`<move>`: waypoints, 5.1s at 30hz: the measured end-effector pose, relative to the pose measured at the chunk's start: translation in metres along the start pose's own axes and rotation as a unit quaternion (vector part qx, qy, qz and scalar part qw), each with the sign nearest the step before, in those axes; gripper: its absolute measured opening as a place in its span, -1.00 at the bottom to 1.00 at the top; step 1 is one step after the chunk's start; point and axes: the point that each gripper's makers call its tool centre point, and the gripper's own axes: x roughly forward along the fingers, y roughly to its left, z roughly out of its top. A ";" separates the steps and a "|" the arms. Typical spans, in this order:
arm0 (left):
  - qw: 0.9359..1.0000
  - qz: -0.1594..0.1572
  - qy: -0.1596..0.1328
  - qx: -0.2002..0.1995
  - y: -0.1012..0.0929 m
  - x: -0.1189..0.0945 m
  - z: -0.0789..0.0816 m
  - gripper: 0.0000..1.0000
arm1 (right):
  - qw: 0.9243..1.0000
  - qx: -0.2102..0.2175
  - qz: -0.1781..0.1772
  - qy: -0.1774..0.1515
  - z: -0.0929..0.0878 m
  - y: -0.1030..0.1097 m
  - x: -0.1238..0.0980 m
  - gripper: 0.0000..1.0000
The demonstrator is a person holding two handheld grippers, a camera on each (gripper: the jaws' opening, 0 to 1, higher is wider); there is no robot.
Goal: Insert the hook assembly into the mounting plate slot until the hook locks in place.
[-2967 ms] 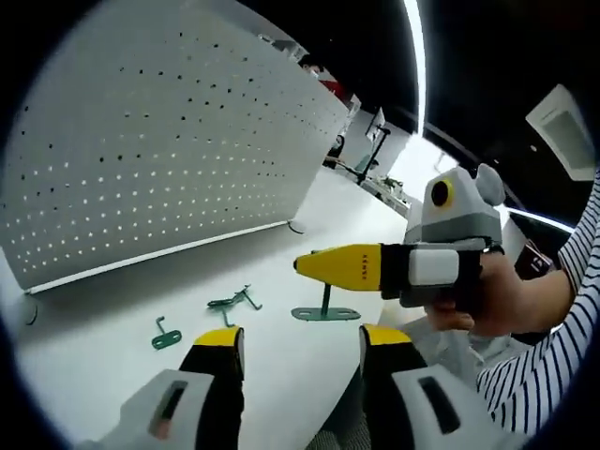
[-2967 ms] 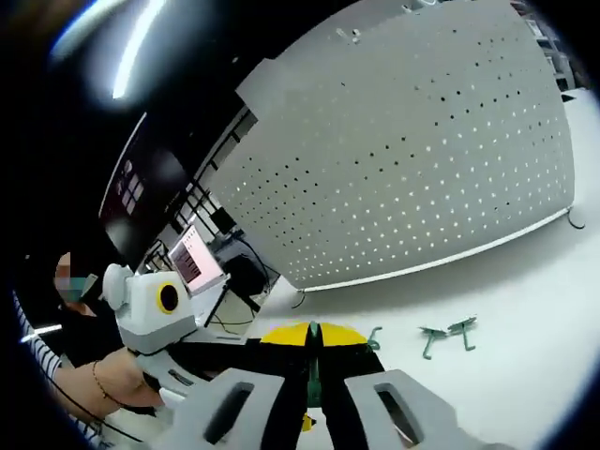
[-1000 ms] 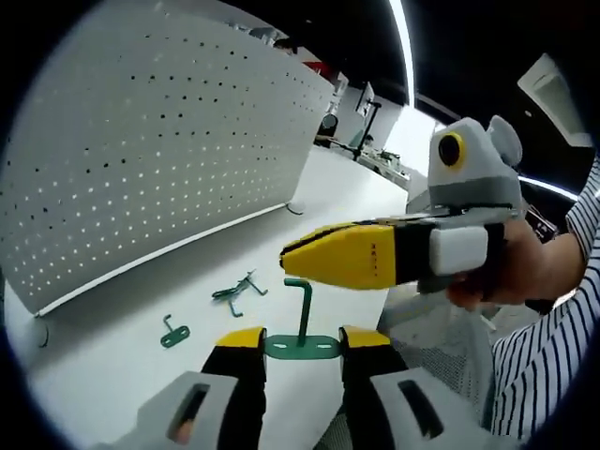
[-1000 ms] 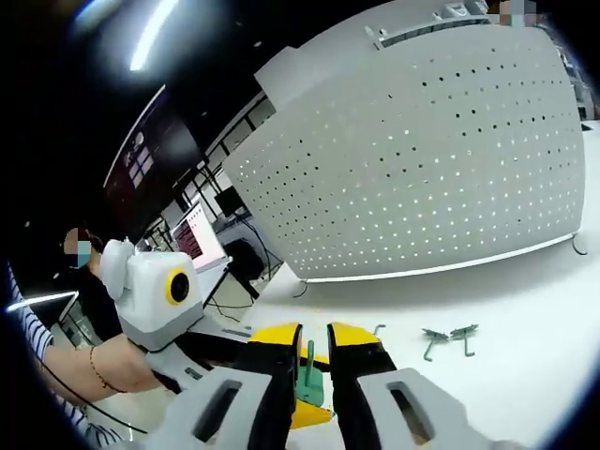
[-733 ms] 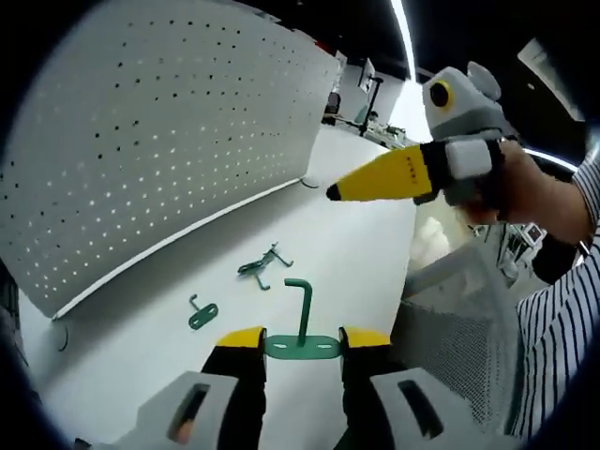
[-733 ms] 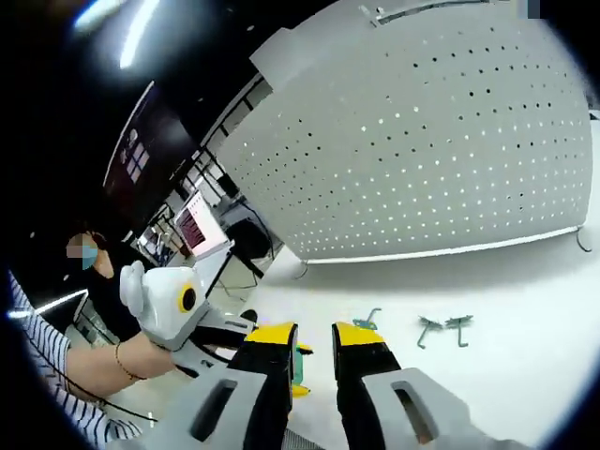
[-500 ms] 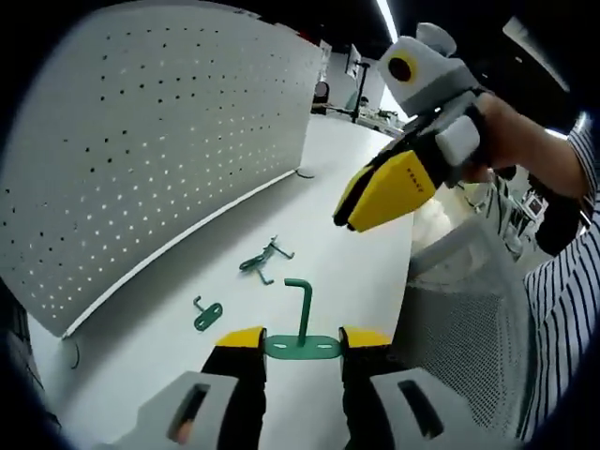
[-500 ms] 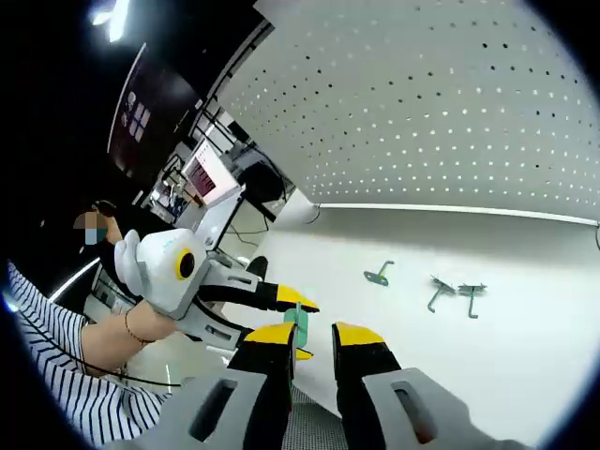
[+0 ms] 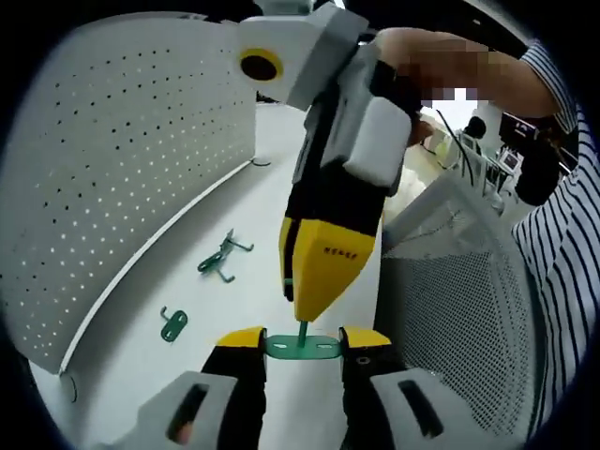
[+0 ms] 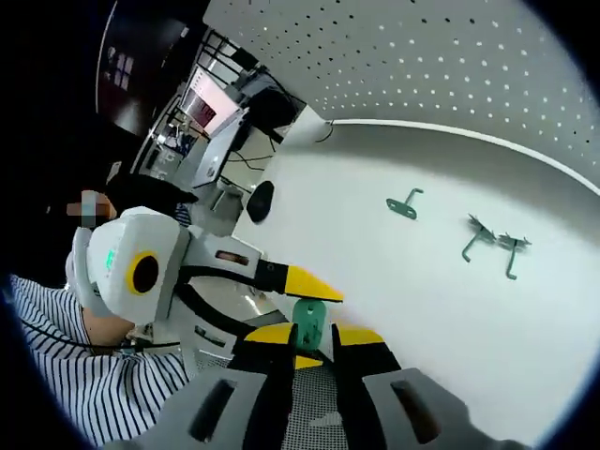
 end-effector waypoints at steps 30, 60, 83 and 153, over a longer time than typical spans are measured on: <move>0.999 -0.002 0.003 0.036 -0.002 -0.008 0.010 -0.37 | 0.998 0.064 0.025 0.001 -0.002 0.007 0.004 -1.00; 0.961 0.012 -0.152 -0.229 0.039 -0.071 0.050 0.39 | 0.959 0.026 -0.002 -0.283 0.085 0.019 -0.055 -1.00; 0.934 0.089 -0.204 -0.281 0.068 -0.097 0.043 1.00 | 0.879 -0.038 -0.135 -0.455 0.145 0.020 -0.093 -1.00; 0.934 0.136 -0.168 -0.285 0.096 -0.099 0.002 0.97 | 0.658 -0.179 -0.371 -0.631 0.280 -0.012 -0.224 -1.00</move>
